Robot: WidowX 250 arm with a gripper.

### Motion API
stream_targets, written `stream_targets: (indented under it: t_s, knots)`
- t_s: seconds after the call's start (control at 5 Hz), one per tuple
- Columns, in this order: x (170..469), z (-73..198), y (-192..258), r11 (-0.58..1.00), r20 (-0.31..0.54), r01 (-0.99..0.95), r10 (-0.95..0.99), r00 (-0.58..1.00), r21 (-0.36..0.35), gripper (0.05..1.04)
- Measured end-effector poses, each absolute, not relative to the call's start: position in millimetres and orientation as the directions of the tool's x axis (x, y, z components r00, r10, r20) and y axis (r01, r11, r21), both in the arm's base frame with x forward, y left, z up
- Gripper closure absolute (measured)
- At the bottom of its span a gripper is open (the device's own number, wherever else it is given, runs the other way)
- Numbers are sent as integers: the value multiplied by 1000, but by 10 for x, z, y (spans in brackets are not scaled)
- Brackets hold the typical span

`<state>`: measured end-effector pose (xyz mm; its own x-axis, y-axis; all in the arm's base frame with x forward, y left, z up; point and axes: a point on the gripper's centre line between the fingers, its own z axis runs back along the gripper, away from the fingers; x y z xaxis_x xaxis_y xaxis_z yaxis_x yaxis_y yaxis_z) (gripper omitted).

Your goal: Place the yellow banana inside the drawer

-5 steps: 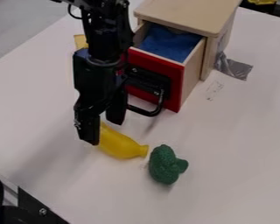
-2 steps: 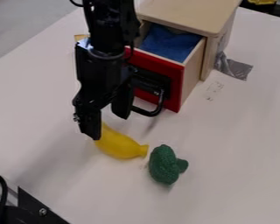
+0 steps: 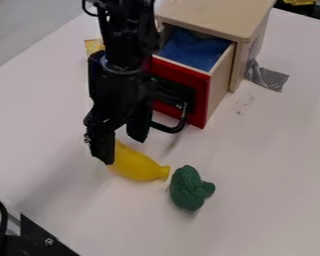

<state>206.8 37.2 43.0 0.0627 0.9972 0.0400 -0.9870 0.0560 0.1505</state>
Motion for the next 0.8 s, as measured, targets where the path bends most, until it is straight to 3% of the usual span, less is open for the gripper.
stream_targets:
  t_s: [0.4,0.8]
  knots:
    - [2112,399,426,34,37,-987,998,41,158,83]
    - [2132,204,470,30,59,-981,997,43,193,83]
